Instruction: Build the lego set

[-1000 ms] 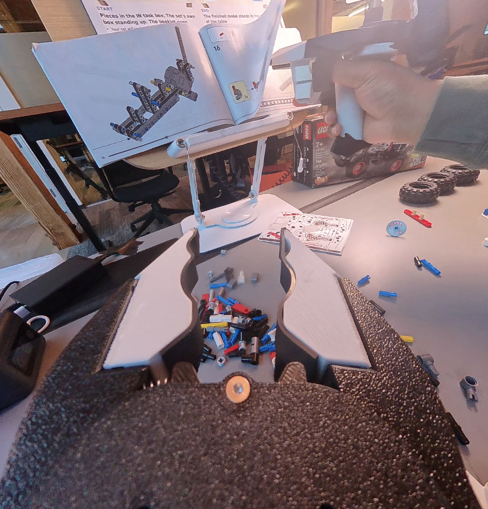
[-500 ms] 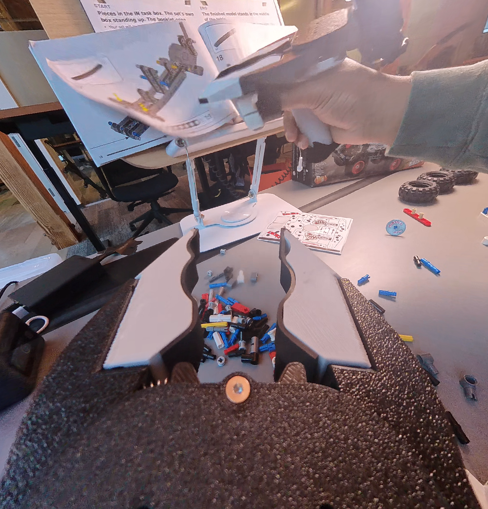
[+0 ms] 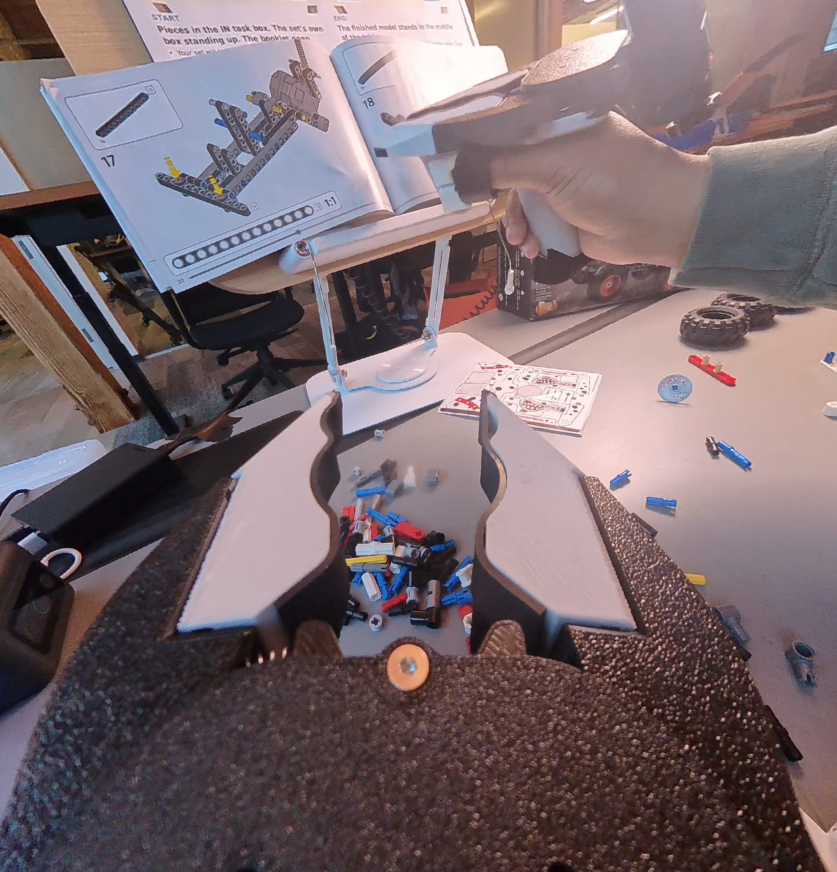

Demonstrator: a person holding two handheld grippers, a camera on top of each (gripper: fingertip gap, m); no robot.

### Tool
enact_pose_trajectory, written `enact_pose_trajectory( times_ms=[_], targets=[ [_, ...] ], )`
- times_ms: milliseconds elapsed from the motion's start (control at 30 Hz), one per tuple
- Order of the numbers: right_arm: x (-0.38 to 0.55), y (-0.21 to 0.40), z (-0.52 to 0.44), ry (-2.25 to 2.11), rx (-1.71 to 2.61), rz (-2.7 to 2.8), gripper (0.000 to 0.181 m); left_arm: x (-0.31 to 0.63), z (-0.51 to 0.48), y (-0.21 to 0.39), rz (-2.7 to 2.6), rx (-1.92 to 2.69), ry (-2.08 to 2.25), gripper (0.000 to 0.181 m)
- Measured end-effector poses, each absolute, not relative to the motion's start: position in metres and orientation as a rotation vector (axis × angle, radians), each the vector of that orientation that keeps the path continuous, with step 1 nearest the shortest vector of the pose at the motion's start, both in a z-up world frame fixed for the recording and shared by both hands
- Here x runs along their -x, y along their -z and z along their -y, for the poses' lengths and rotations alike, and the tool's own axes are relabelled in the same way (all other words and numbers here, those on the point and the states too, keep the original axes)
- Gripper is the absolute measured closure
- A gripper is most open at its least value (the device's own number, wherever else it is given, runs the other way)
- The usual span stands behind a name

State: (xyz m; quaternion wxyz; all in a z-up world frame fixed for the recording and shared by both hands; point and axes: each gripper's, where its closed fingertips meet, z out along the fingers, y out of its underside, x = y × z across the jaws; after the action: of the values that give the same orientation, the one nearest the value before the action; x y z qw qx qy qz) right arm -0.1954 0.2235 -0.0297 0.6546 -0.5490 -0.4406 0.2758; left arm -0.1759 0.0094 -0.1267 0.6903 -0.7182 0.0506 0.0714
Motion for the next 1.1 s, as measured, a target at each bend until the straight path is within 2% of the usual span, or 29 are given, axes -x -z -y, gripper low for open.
enact_pose_trajectory(
  times_ms=[433, 800, 967, 1100],
  targets=[
    [0.220, 0.051, -0.224, -0.410, 1.270, 1.080, 0.167, 0.179, -0.009, 0.126, -0.100, 1.606, -0.157, 0.123],
    [0.211, 0.041, -0.203, -0.575, 1.239, 1.160, 0.155, 0.180, -0.008, 0.123, -0.095, 1.599, -0.161, 0.123],
    [0.175, 0.021, -0.126, -0.836, 1.148, 1.329, 0.154, 0.180, -0.007, 0.122, -0.095, 1.595, -0.169, 0.124],
    [0.120, 0.048, -0.031, -1.001, 1.156, 1.655, 0.139, 0.179, -0.008, 0.123, -0.101, 1.599, -0.171, 0.124]
  ],
)
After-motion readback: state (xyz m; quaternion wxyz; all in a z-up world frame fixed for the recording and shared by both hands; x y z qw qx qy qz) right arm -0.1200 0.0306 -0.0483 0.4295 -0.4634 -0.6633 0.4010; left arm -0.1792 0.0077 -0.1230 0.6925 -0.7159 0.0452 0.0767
